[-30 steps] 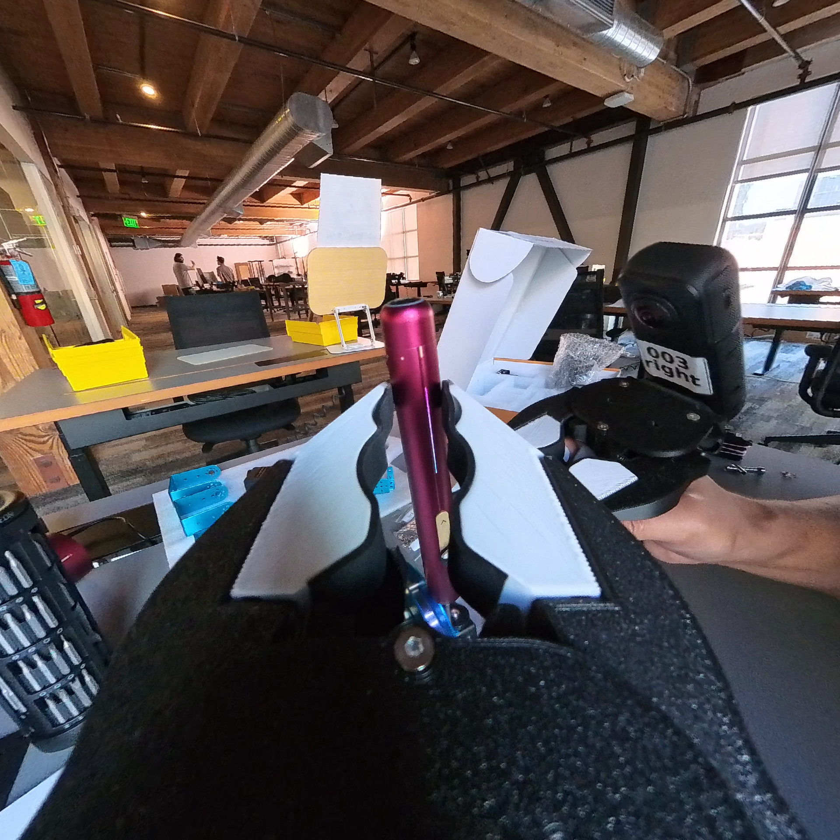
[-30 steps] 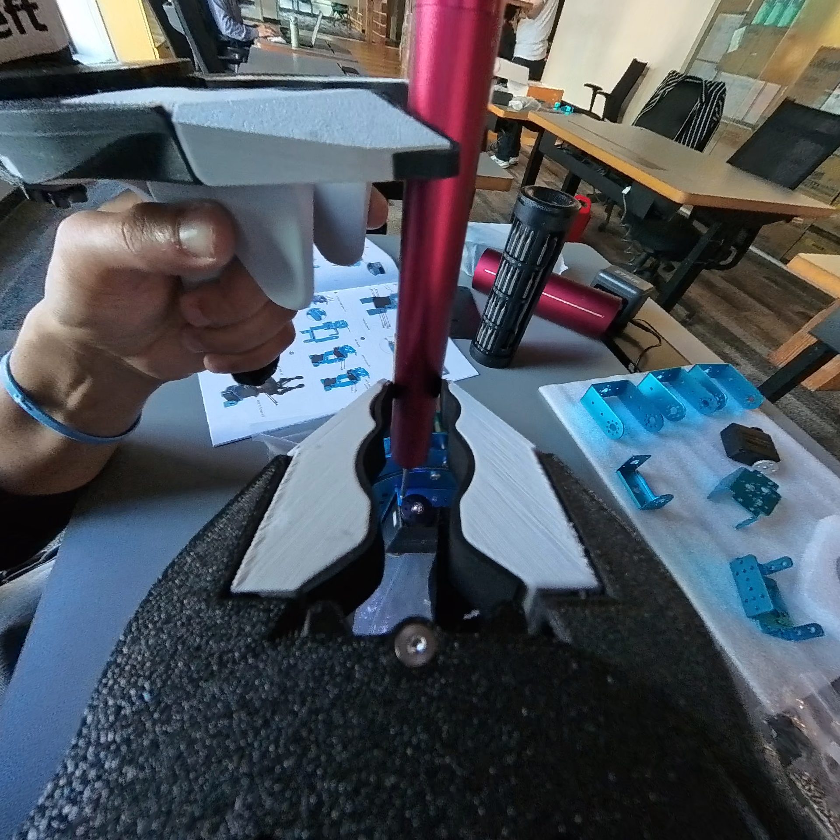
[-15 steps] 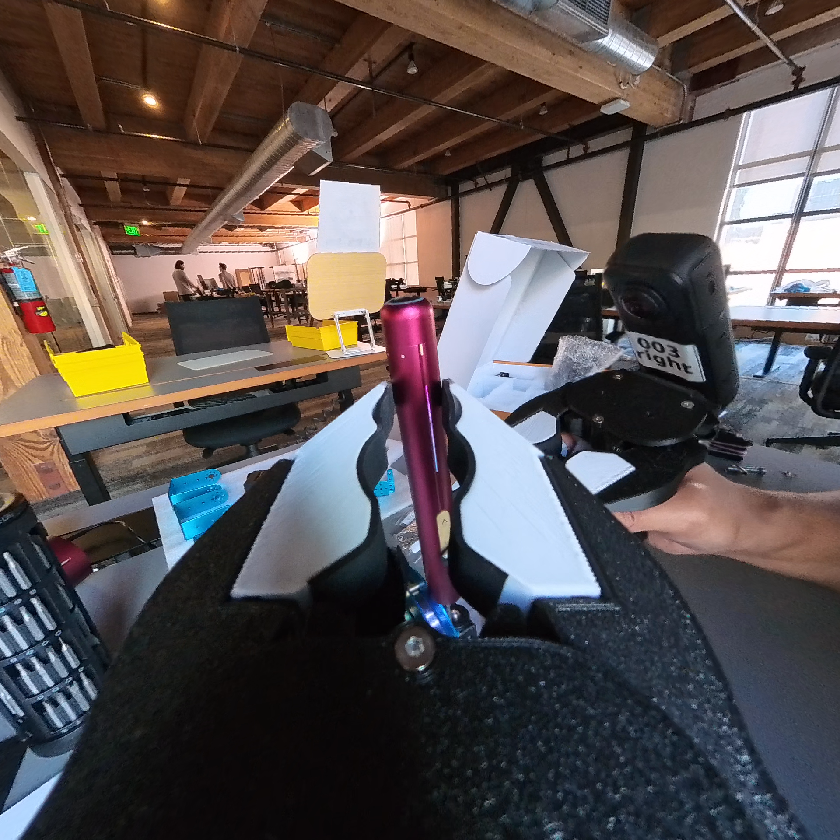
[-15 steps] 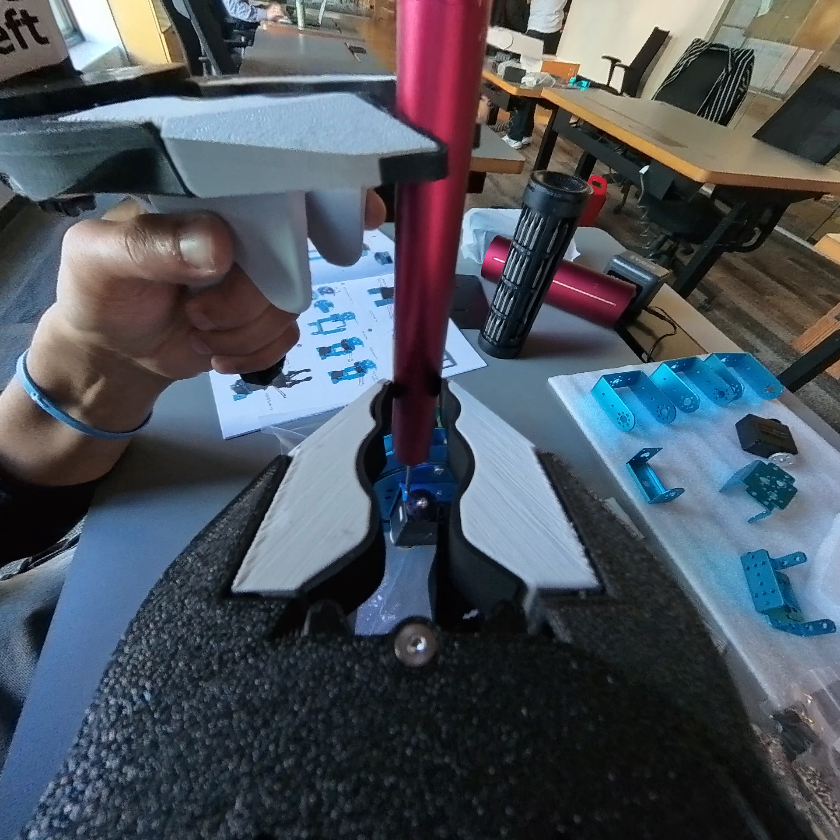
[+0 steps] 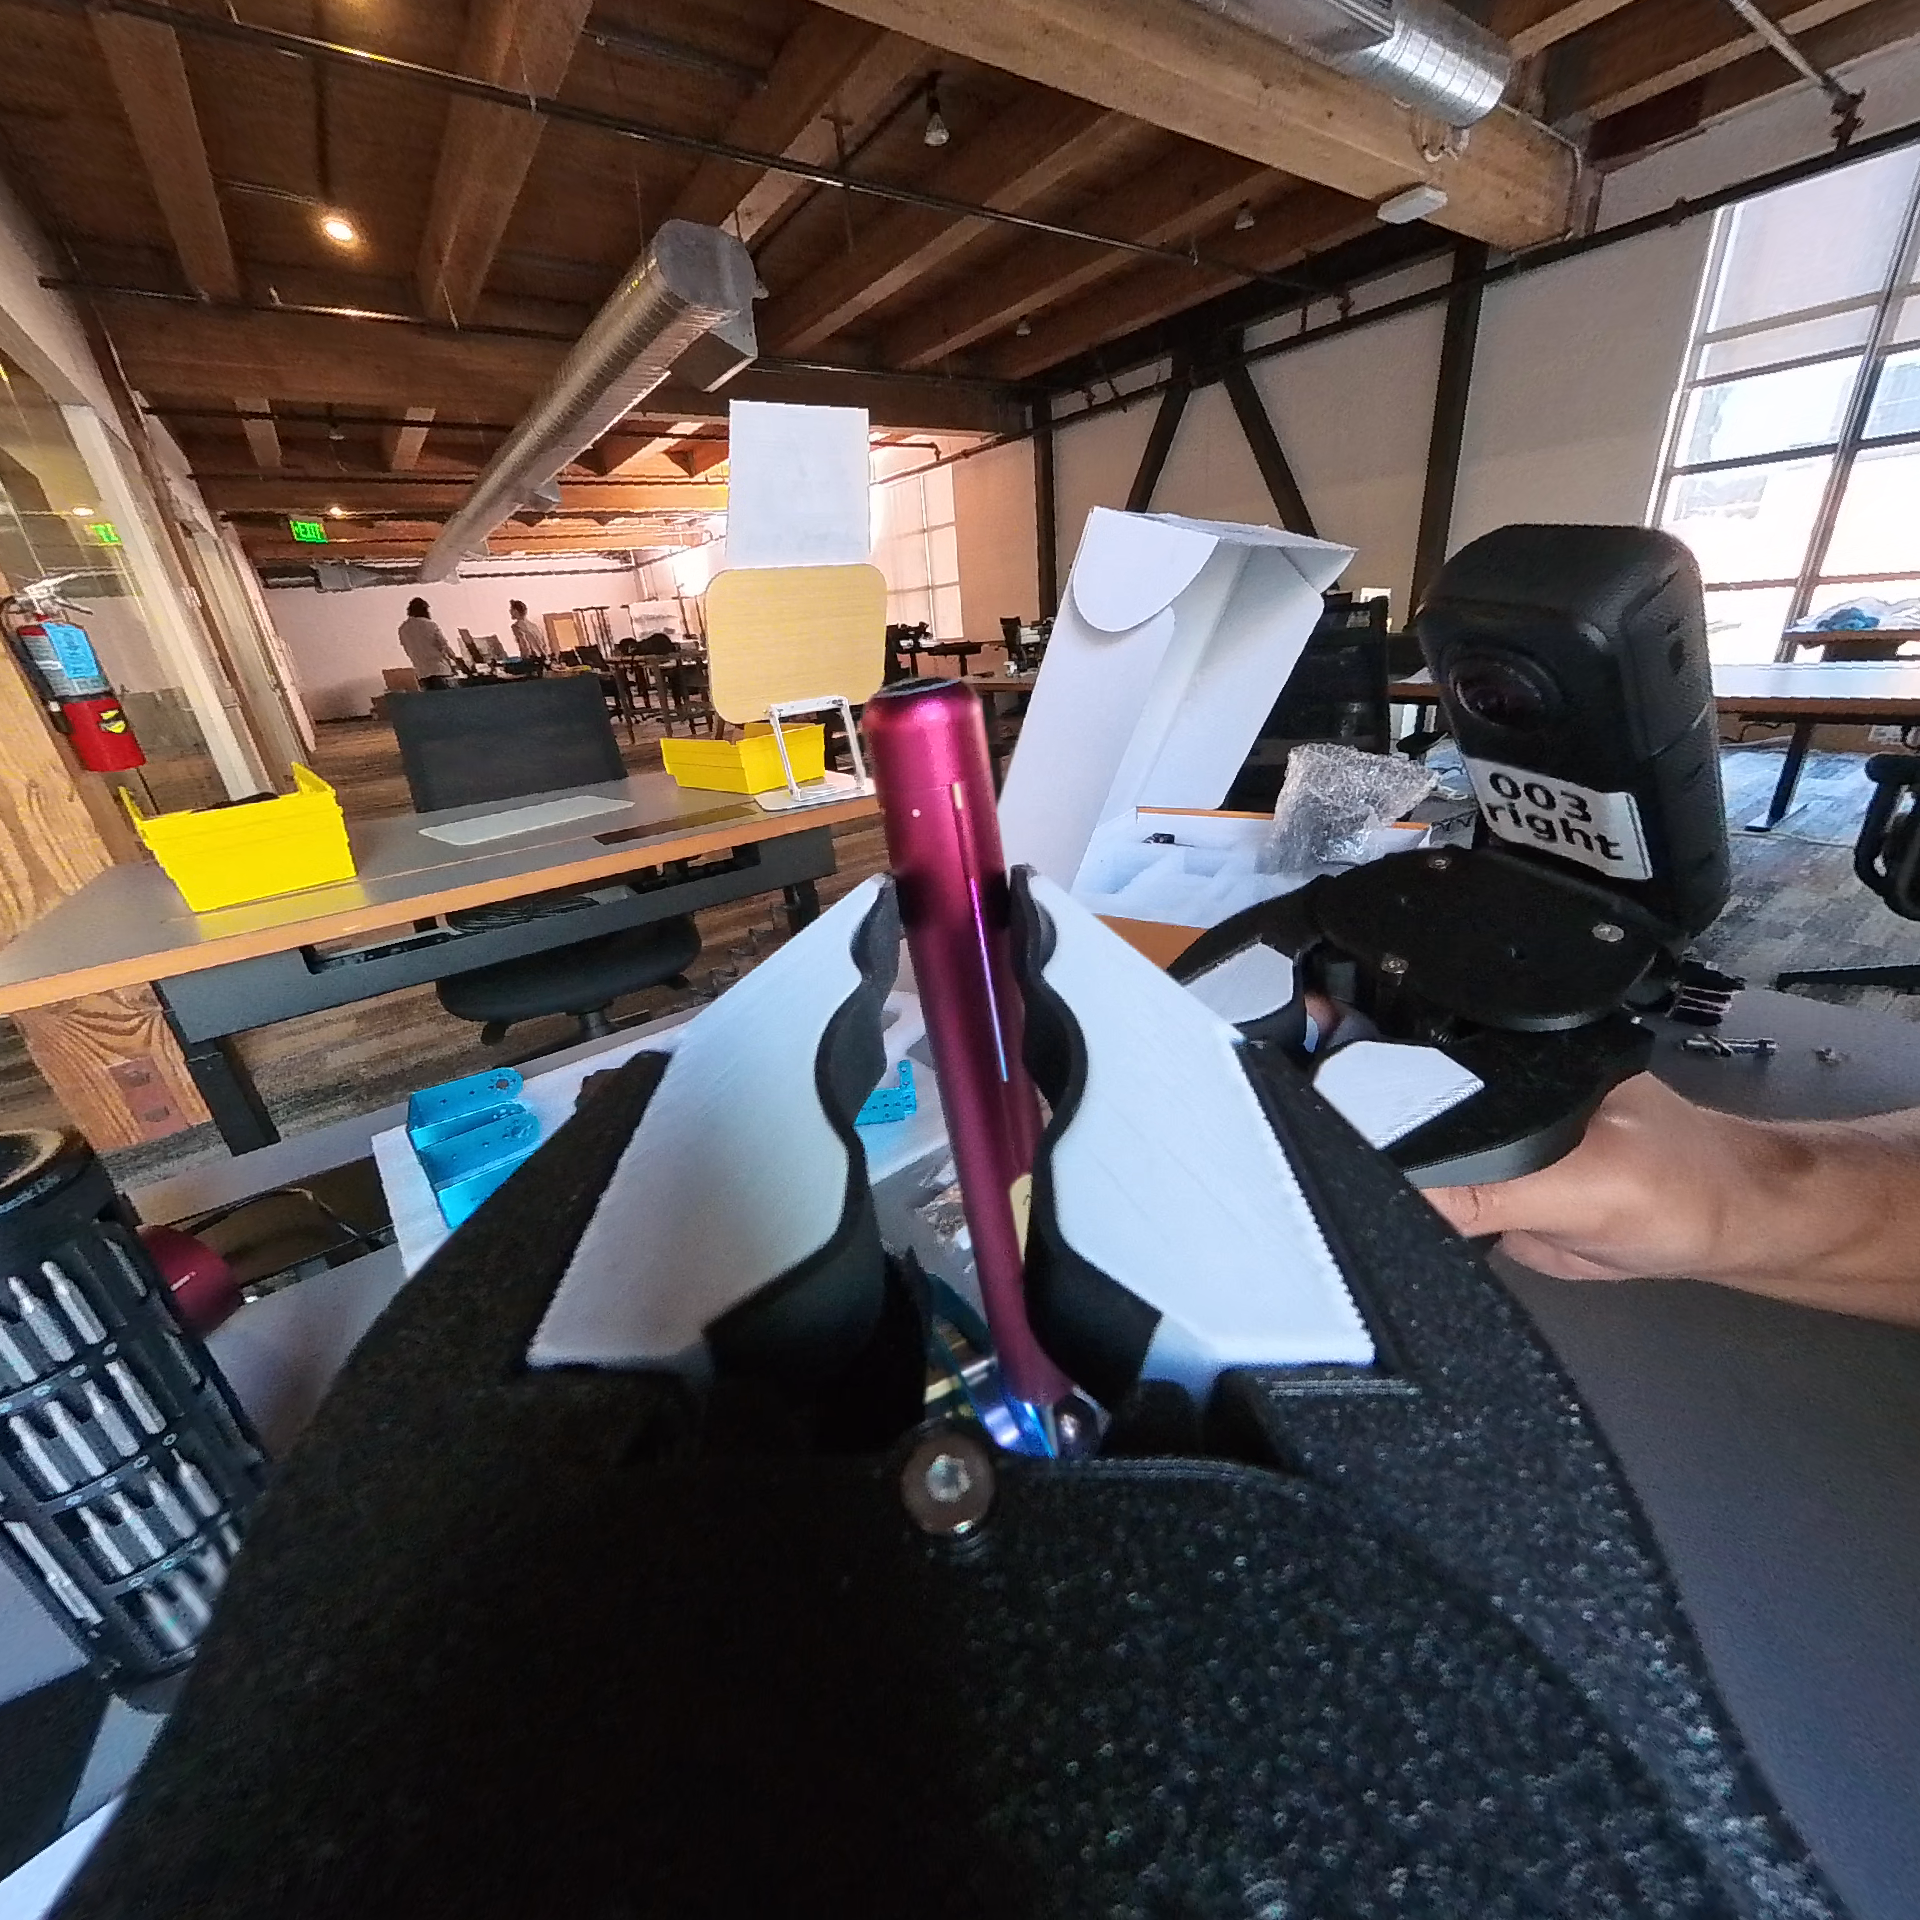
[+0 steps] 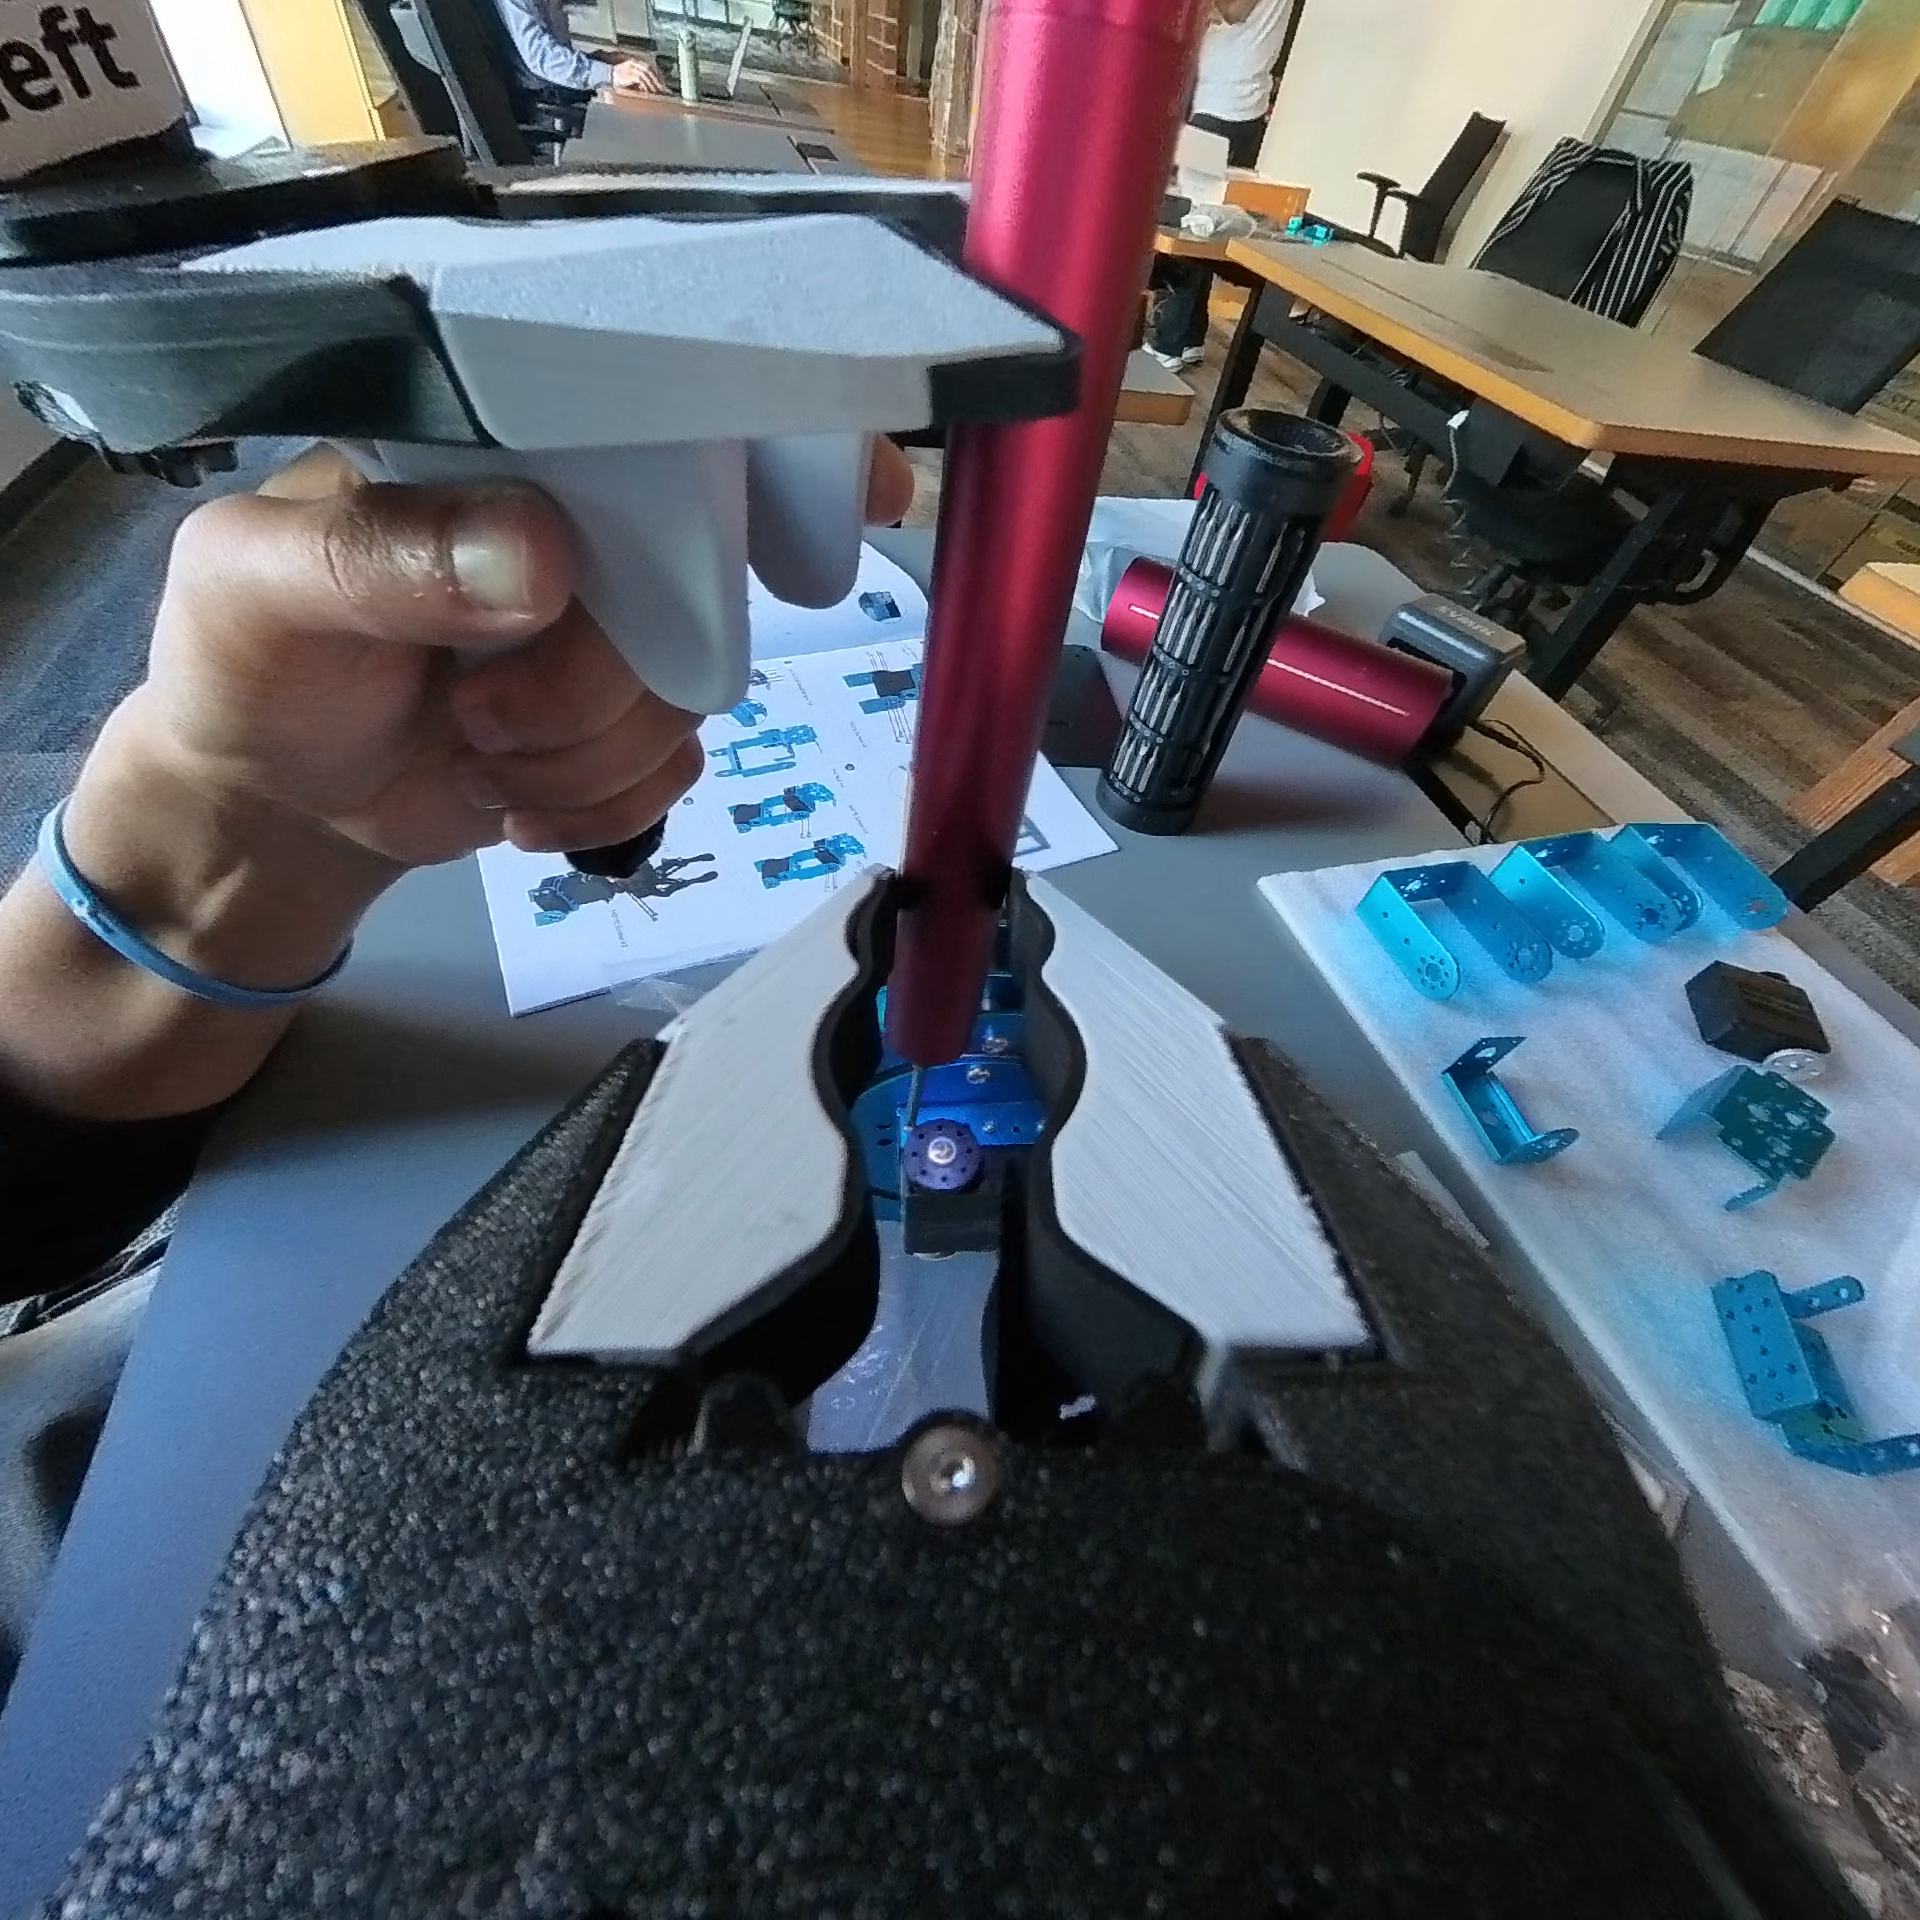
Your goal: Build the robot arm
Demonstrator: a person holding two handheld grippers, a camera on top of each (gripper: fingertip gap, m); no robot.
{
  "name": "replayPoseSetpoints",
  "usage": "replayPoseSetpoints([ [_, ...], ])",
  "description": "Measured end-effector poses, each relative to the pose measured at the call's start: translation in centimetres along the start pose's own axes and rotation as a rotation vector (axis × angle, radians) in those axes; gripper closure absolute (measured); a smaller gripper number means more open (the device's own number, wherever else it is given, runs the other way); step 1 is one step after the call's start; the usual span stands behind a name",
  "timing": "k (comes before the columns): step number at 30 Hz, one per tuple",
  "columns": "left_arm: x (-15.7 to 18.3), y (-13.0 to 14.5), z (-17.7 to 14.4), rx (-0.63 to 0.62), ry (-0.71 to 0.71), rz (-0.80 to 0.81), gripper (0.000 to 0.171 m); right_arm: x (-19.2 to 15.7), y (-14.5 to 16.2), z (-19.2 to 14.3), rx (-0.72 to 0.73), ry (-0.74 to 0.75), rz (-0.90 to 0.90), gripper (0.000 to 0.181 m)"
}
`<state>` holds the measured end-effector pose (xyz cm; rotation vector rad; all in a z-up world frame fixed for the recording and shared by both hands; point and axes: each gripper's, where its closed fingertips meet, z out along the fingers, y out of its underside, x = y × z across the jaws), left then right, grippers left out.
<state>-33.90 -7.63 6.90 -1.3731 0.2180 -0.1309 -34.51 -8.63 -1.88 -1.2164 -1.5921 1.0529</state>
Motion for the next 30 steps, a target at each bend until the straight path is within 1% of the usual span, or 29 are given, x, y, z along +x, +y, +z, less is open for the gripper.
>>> replayPoseSetpoints([
  [9, 0.1, -0.2, -0.5, 0.017, 0.018, -0.015, 0.151, -0.1, -0.1, 0.0, 0.002, 0.028, -0.054, 0.161],
  [10, 0.1, -0.2, -0.7, 0.018, 0.008, -0.023, 0.146, -0.1, -0.1, 0.0, 0.005, 0.03, -0.055, 0.162],
  [12, -0.7, 0.1, -1.2, 0.001, -0.057, -0.035, 0.128, 0.2, -0.2, -0.1, 0.007, 0.036, -0.056, 0.162],
  [15, -1.4, 0.5, -2.8, 0.005, -0.084, -0.093, 0.111, 0.8, -0.2, -0.2, 0.004, 0.045, -0.054, 0.162],
  [16, -1.4, 1.4, -3.4, -0.021, -0.072, -0.126, 0.111, 1.0, -0.2, -0.2, 0.003, 0.045, -0.047, 0.162],
  [18, -1.0, 4.7, -4.1, -0.153, -0.045, -0.17, 0.104, 1.2, -0.2, -0.3, 0.001, 0.042, -0.042, 0.162],
  [20, -1.2, 8.3, -3.9, -0.302, -0.111, -0.104, 0.102, 1.2, -0.2, -0.2, 0.003, 0.024, -0.018, 0.162],
  [21, -0.7, 9.9, -3.4, -0.392, -0.118, -0.079, 0.101, 1.2, -0.2, -0.1, 0.002, 0.01, -0.005, 0.162],
  [22, -0.3, 11.4, -3.1, -0.481, -0.132, -0.063, 0.1, 1.2, -0.2, -0.1, 0.0, 0.005, 0.004, 0.162],
  [23, -0.4, 12.6, -3.0, -0.546, -0.175, -0.054, 0.1, 1.2, -0.1, 0.0, -0.005, 0.006, 0.0, 0.161],
  [24, -0.4, 13.2, -2.9, -0.58, -0.205, -0.041, 0.103, 1.2, -0.1, 0.0, -0.004, 0.003, -0.005, 0.161],
  [28, 1.1, 14.4, -3.3, -0.674, -0.176, -0.064, 0.105, 1.3, -0.1, 0.0, -0.014, 0.005, -0.016, 0.162],
  [30, 0.7, 15.1, -3.6, -0.724, -0.211, -0.039, 0.12, 1.3, -0.1, -0.1, -0.012, -0.01, 0.004, 0.162],
])
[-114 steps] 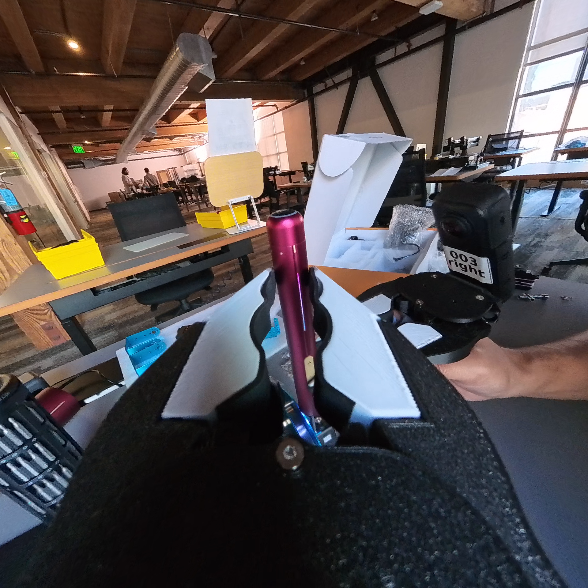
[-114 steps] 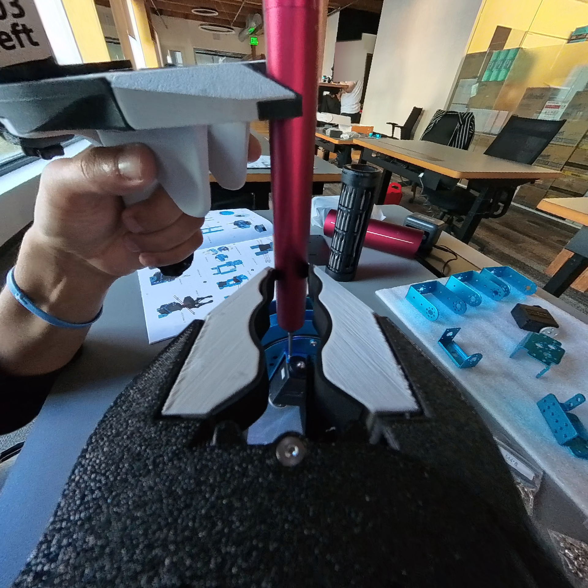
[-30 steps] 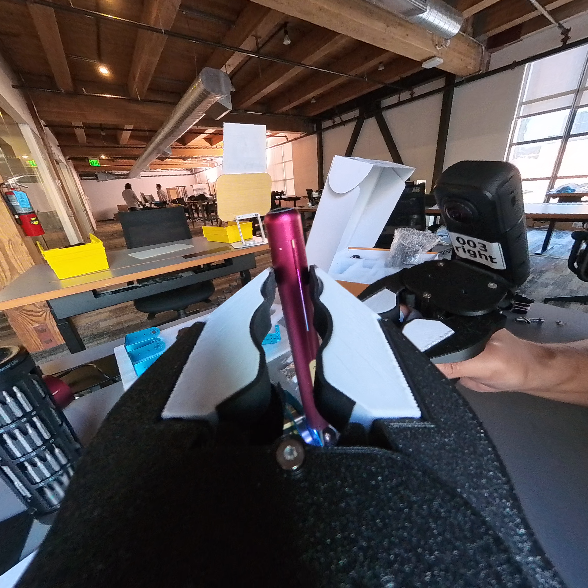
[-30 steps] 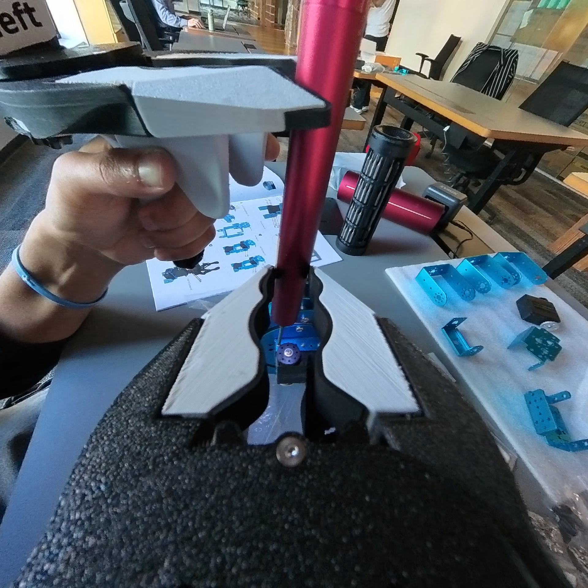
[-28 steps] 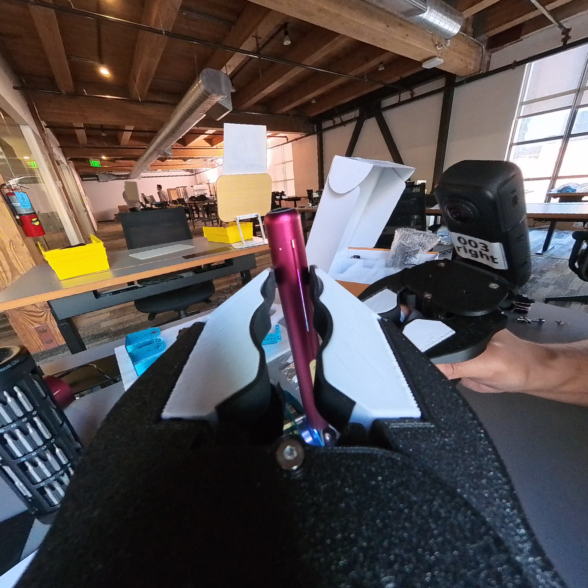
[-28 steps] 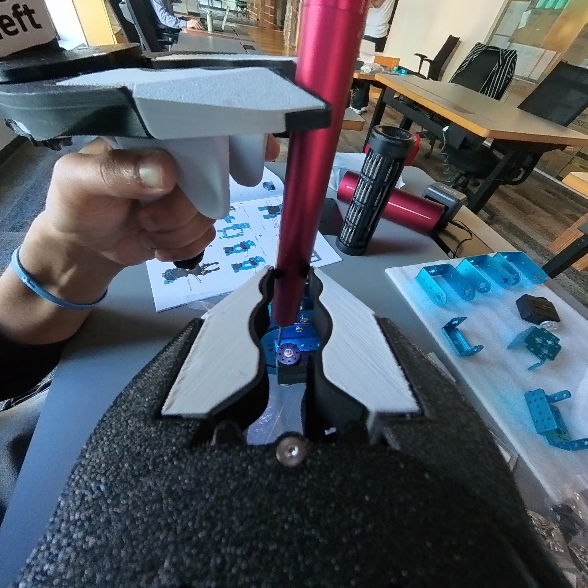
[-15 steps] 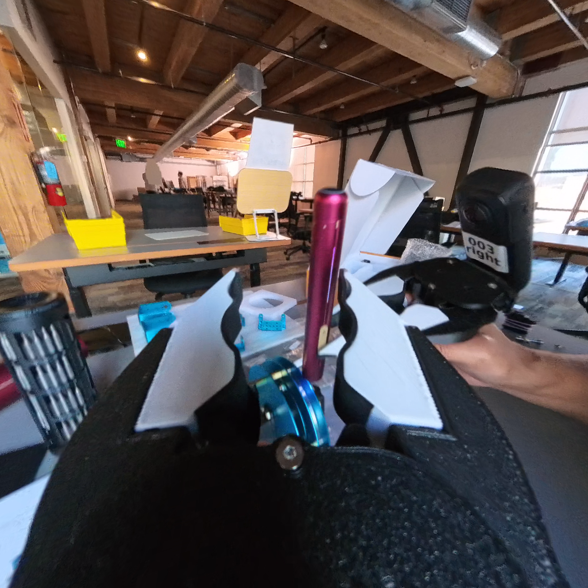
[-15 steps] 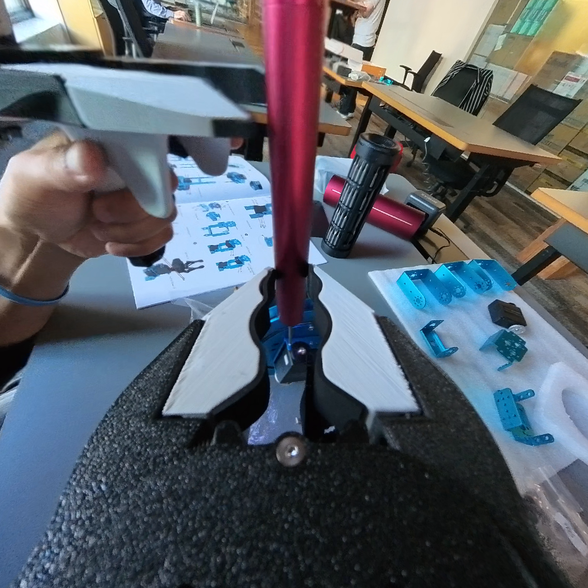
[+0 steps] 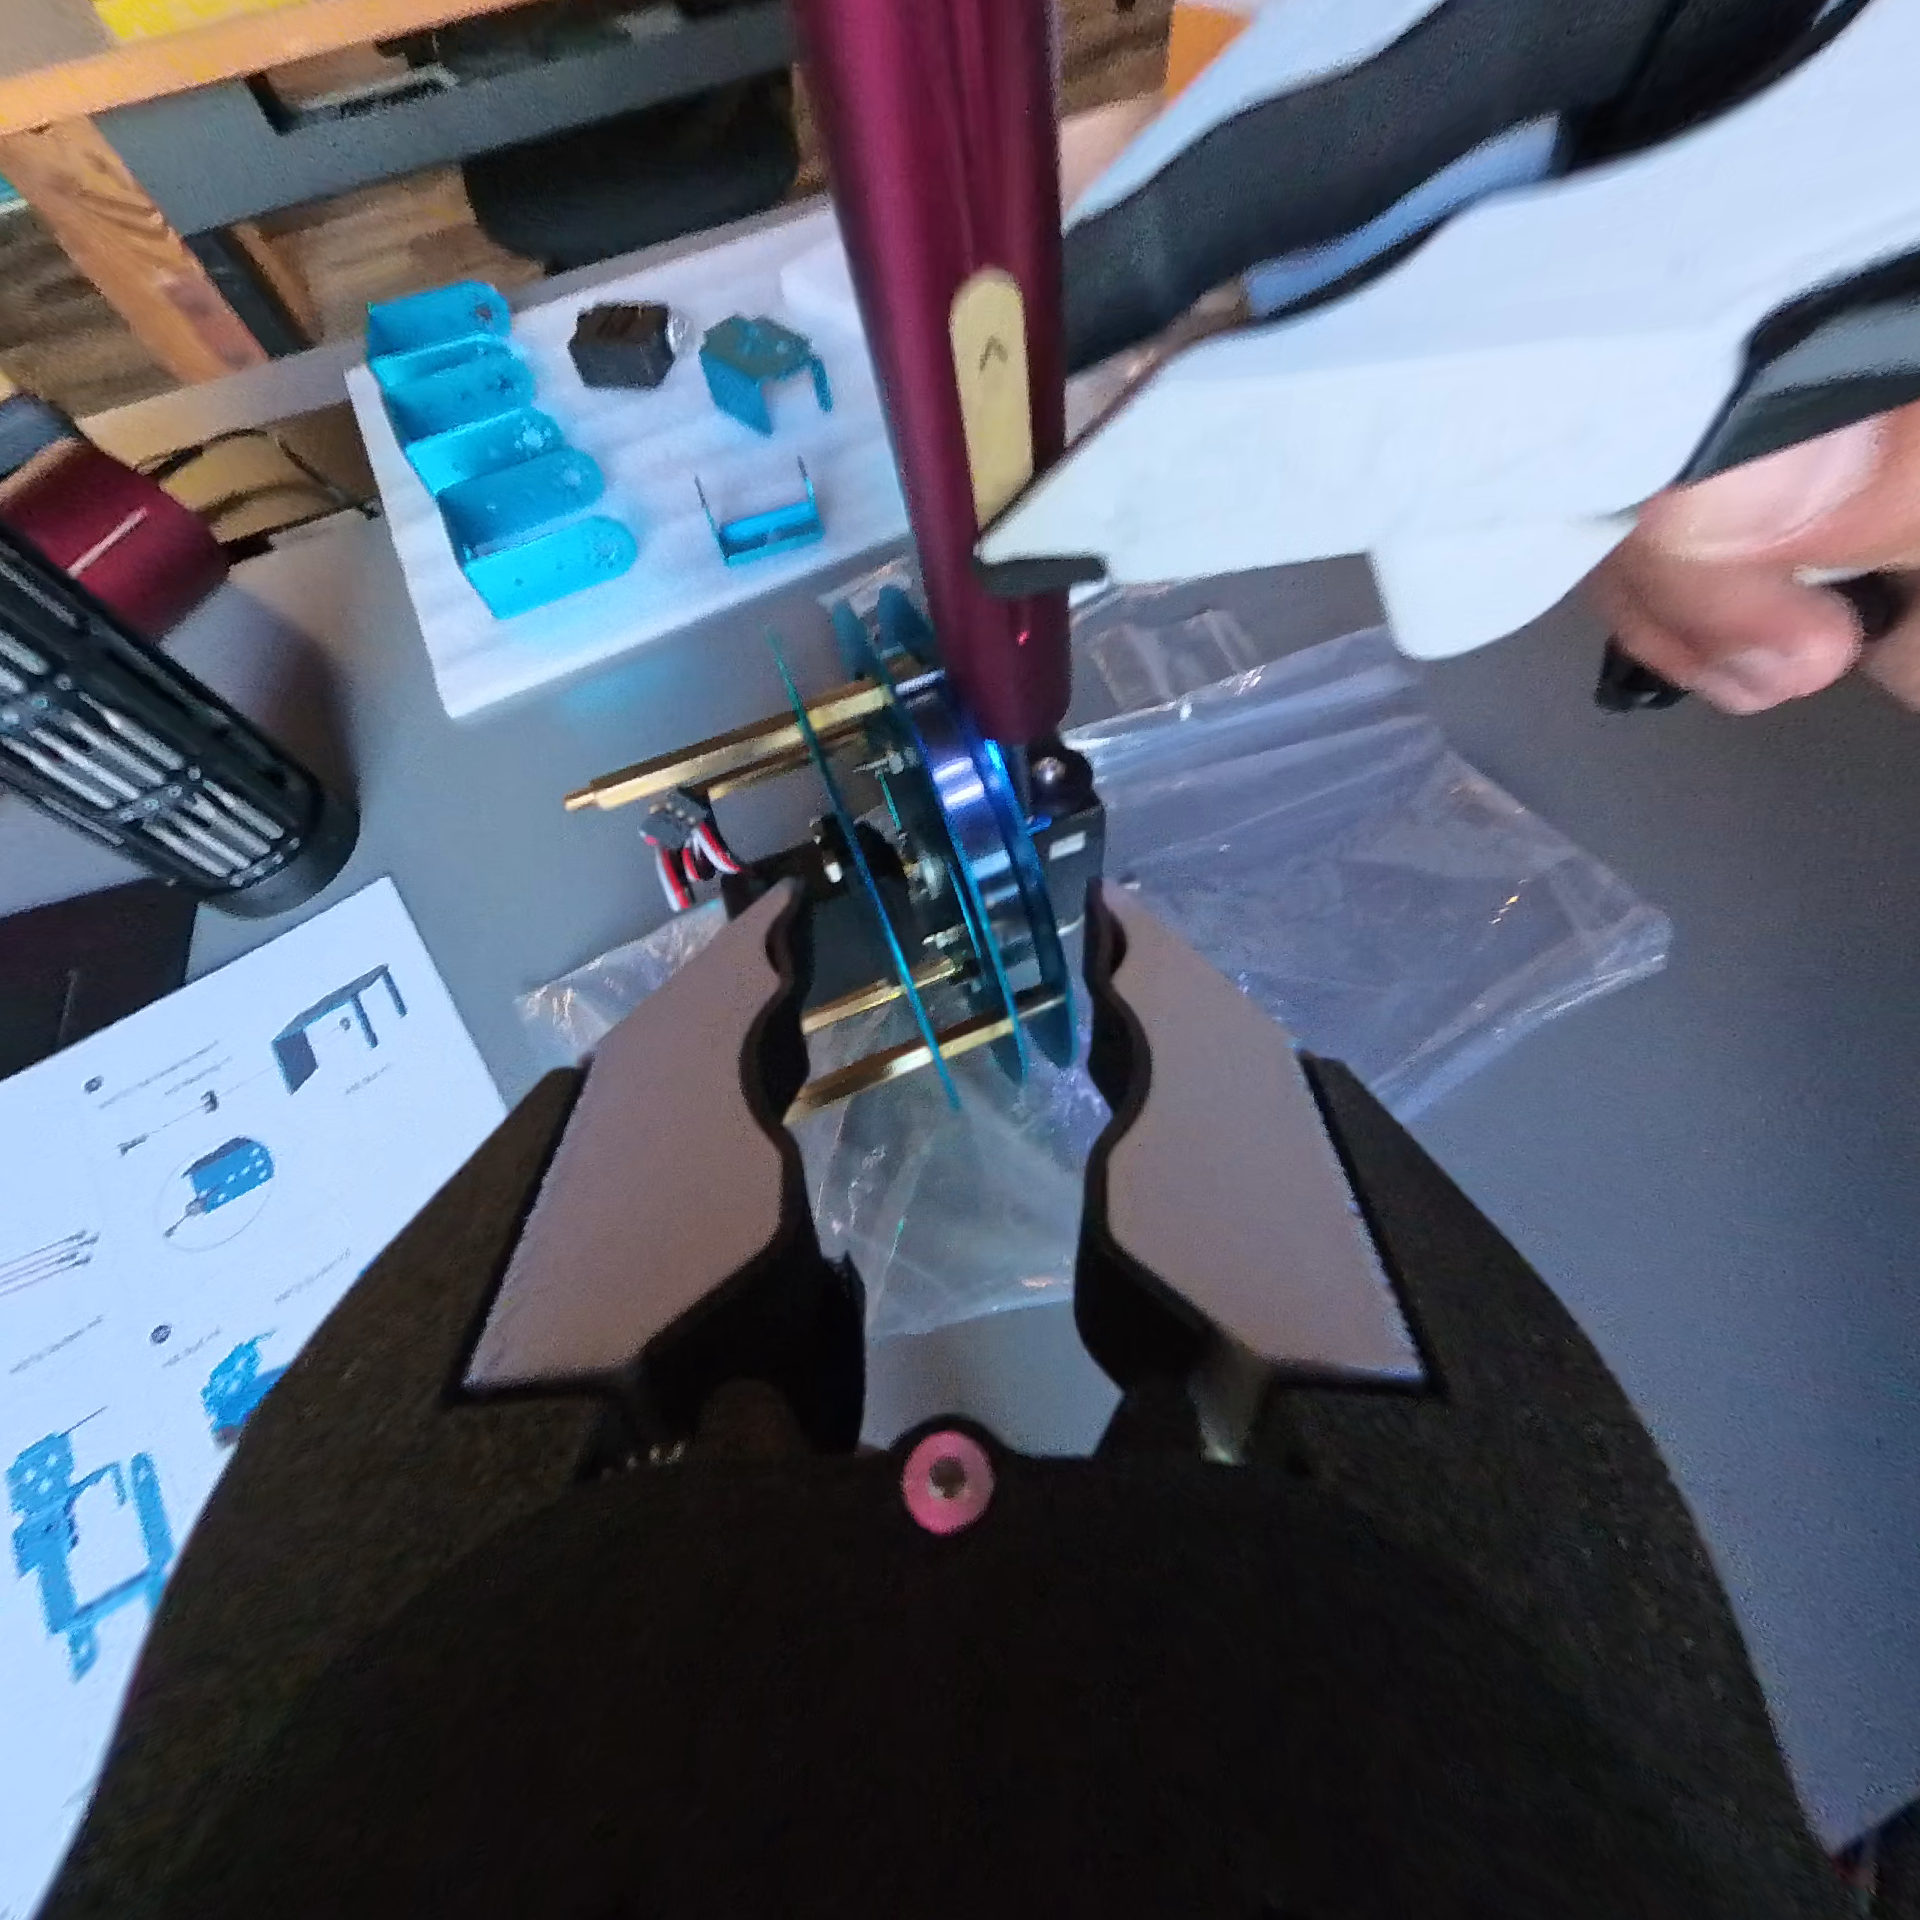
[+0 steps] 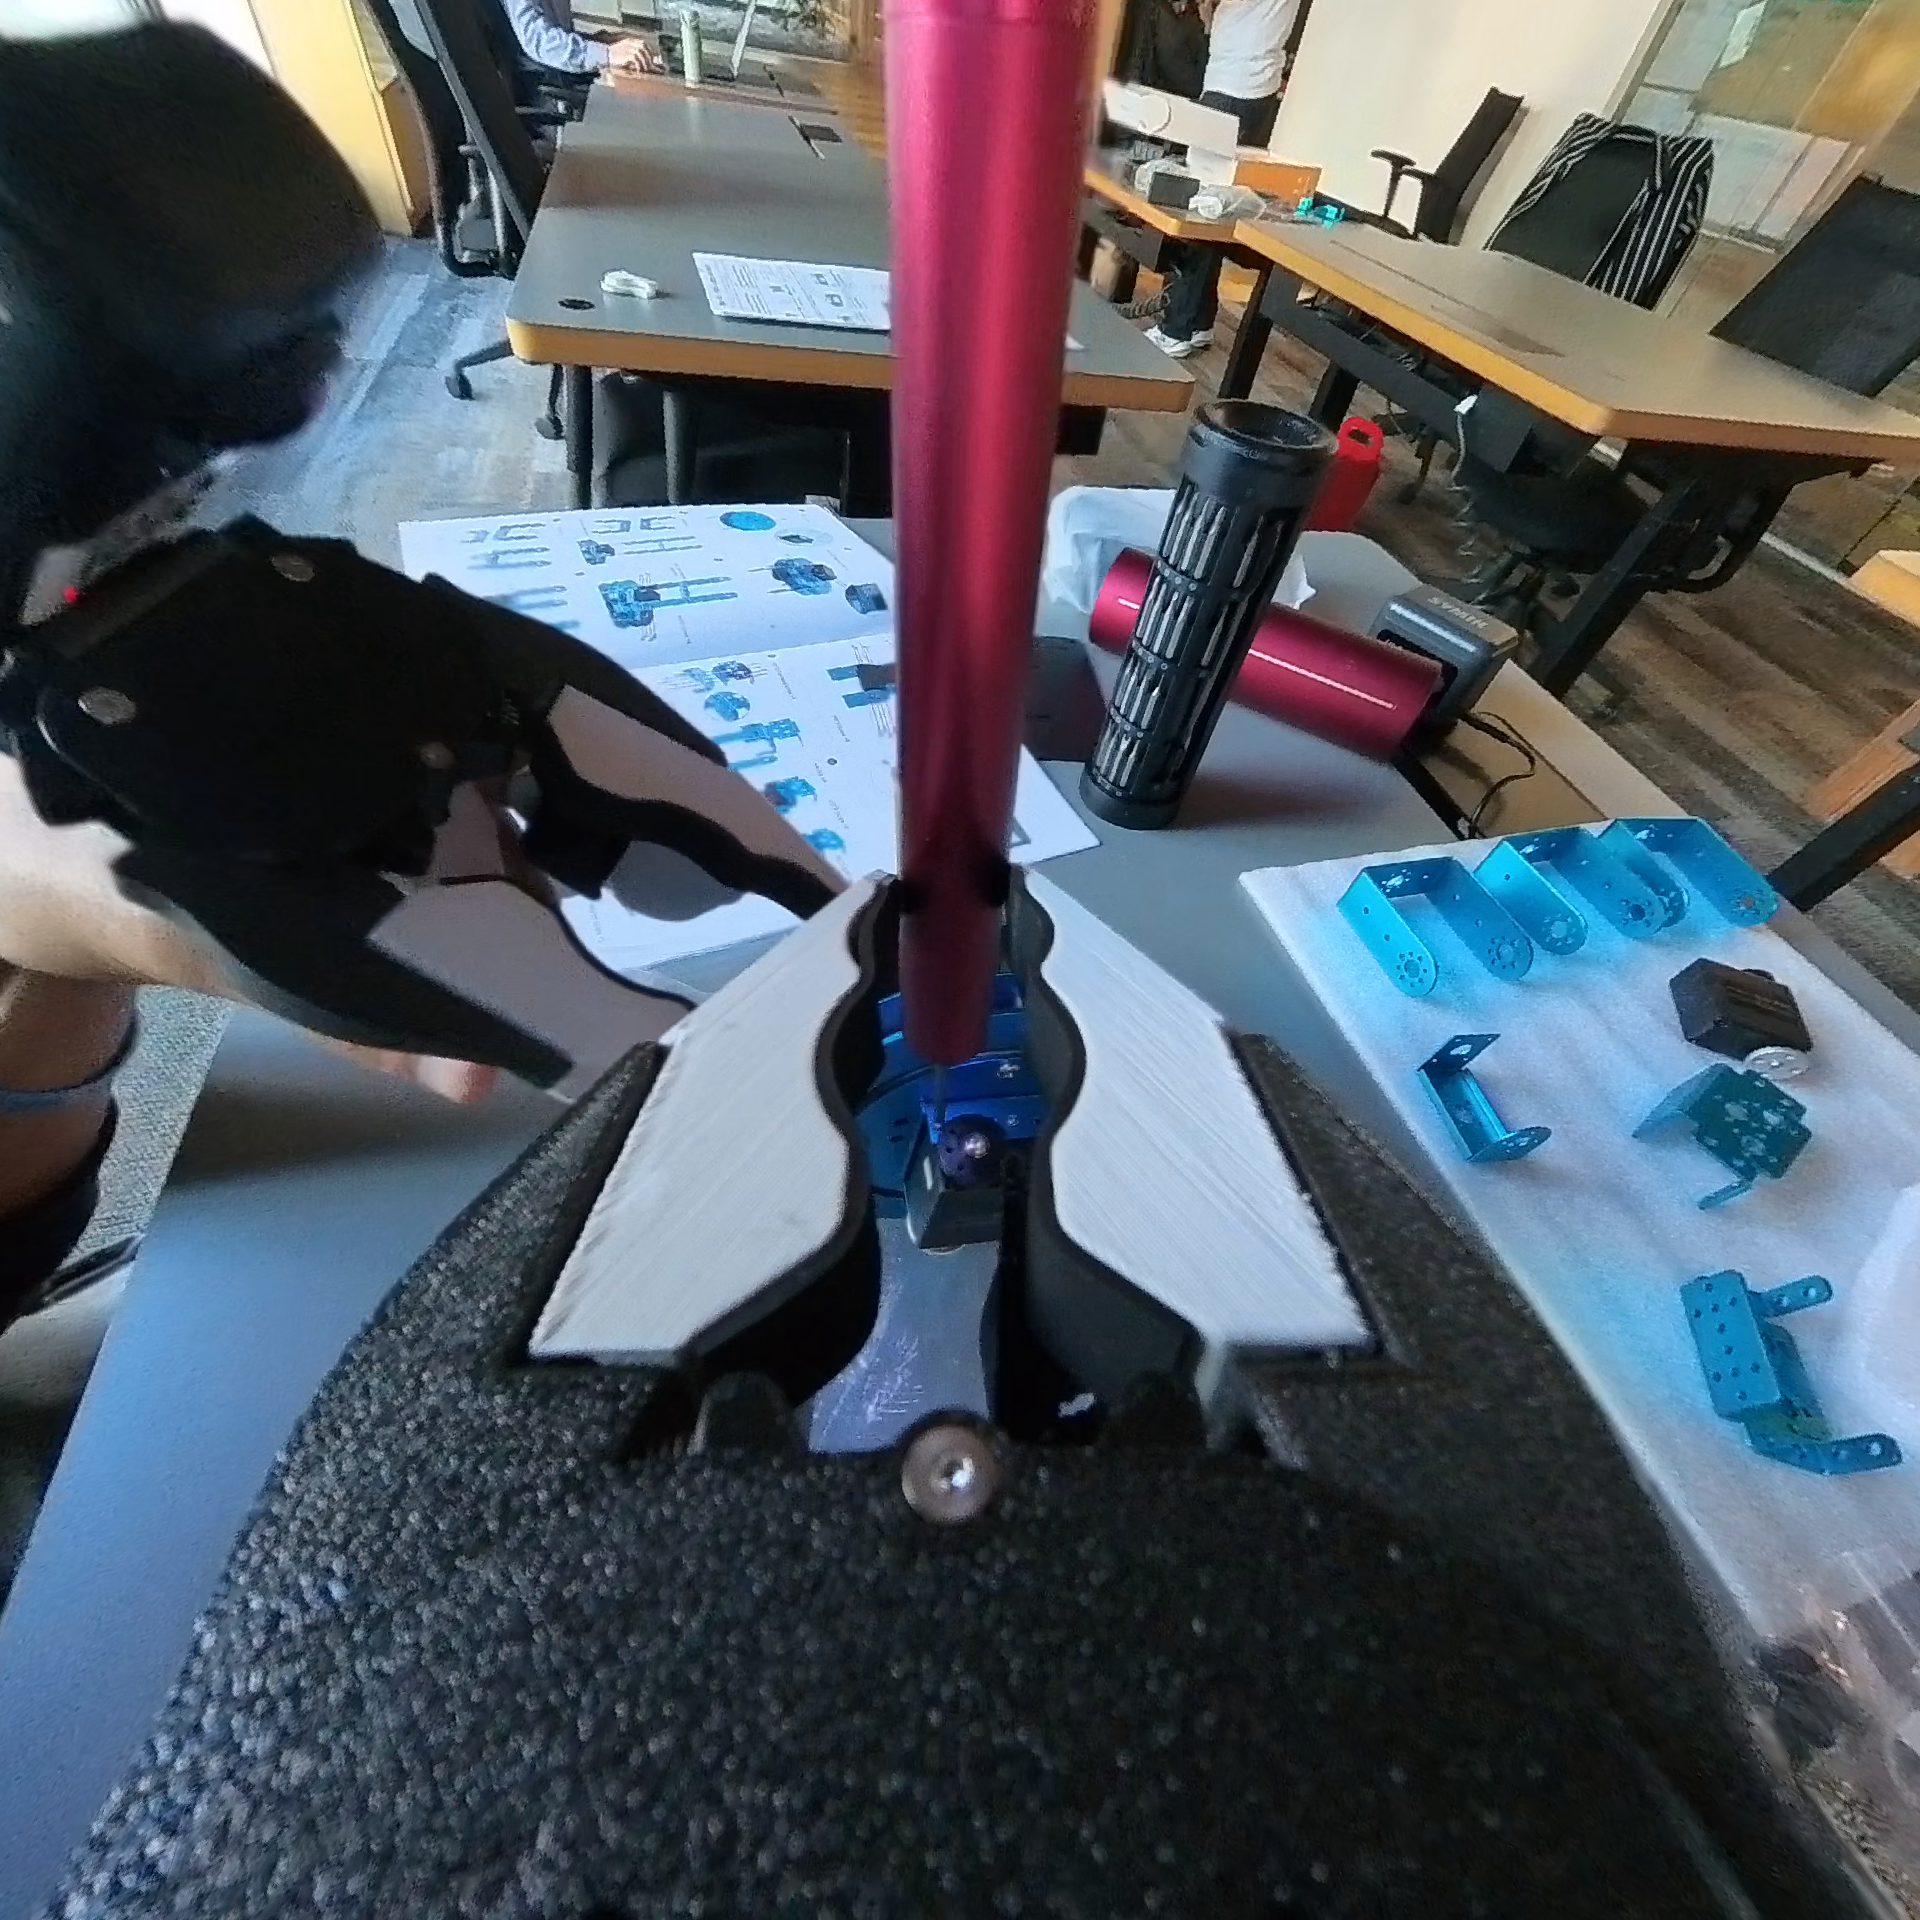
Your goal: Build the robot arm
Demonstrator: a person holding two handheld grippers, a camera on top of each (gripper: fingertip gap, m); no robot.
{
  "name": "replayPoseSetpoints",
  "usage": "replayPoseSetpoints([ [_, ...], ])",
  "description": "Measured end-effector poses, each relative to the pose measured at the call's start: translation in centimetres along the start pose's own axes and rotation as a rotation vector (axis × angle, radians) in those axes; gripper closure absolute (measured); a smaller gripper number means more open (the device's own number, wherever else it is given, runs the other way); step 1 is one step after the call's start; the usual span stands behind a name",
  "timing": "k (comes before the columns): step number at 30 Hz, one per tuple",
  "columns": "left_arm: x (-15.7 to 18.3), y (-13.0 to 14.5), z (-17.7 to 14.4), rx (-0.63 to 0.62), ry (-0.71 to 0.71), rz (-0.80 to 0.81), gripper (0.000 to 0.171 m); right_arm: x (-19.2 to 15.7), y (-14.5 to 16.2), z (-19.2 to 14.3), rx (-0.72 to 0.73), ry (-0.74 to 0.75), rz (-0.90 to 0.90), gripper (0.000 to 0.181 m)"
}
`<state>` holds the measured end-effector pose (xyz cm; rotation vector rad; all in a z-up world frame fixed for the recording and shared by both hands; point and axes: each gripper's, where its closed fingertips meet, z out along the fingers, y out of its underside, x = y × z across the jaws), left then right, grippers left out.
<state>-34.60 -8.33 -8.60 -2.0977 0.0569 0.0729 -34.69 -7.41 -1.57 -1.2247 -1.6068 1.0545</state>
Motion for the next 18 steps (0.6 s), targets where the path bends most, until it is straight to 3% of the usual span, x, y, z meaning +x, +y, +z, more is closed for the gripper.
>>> replayPoseSetpoints([
  [2, -0.05, 0.87, 0.75, -0.047, -0.006, 0.009, 0.124, 0.15, 0.03, -0.02, 0.004, 0.003, 0.001, 0.162],
  [7, -0.08, 0.55, 1.15, -0.029, 0.004, -0.029, 0.136, -0.1, 0.02, -0.02, -0.008, 0.005, -0.012, 0.162],
  [18, -0.49, 0.5, 1.01, -0.027, -0.008, -0.048, 0.14, -0.38, 0.05, 0.02, -0.023, 0.011, -0.032, 0.162],
])
